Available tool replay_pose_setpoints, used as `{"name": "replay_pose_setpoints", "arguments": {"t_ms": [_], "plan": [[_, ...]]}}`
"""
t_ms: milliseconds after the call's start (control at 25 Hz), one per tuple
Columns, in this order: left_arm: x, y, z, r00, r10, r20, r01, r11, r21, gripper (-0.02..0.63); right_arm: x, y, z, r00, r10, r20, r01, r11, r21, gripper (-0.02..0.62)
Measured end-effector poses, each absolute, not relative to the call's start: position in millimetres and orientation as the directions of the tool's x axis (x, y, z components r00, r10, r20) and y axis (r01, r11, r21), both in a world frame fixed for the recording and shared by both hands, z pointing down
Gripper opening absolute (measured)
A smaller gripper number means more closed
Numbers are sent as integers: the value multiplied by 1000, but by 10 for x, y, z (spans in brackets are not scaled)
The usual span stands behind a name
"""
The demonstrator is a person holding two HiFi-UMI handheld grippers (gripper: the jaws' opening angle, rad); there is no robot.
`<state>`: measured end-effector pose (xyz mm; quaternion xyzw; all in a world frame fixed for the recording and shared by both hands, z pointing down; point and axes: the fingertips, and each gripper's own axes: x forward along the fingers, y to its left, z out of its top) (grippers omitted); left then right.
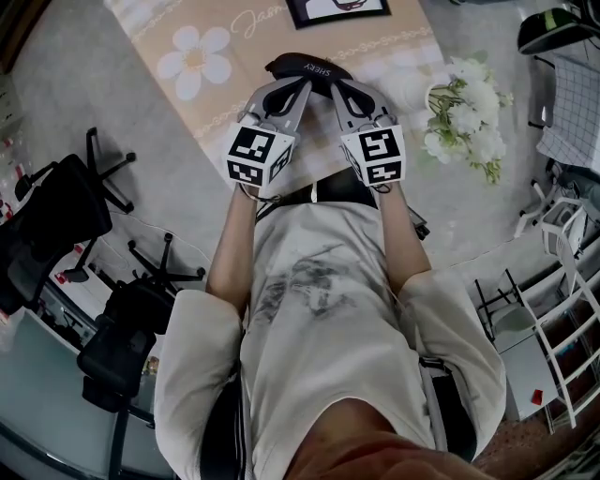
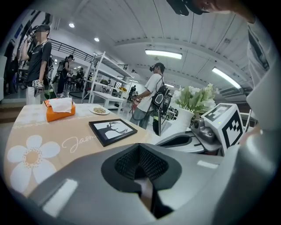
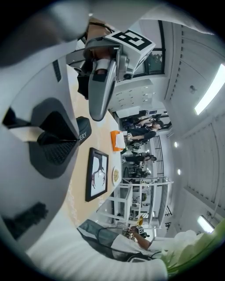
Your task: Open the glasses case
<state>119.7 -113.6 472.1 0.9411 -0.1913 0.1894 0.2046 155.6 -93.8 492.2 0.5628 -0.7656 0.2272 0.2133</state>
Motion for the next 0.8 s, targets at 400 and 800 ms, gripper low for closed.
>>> {"name": "replay_pose_setpoints", "arguments": {"t_ms": [400,800], "plan": [[1221,-1112,4778,849,-279,448,-443,-839,317,8,1466,-778,5097,-309,-736,602,-947,294,-127,15],[1413,-1168,4813,843,-283,457,-444,-846,295,8,1421,-711,5118,-327,-748,577,-941,312,-129,15]]}}
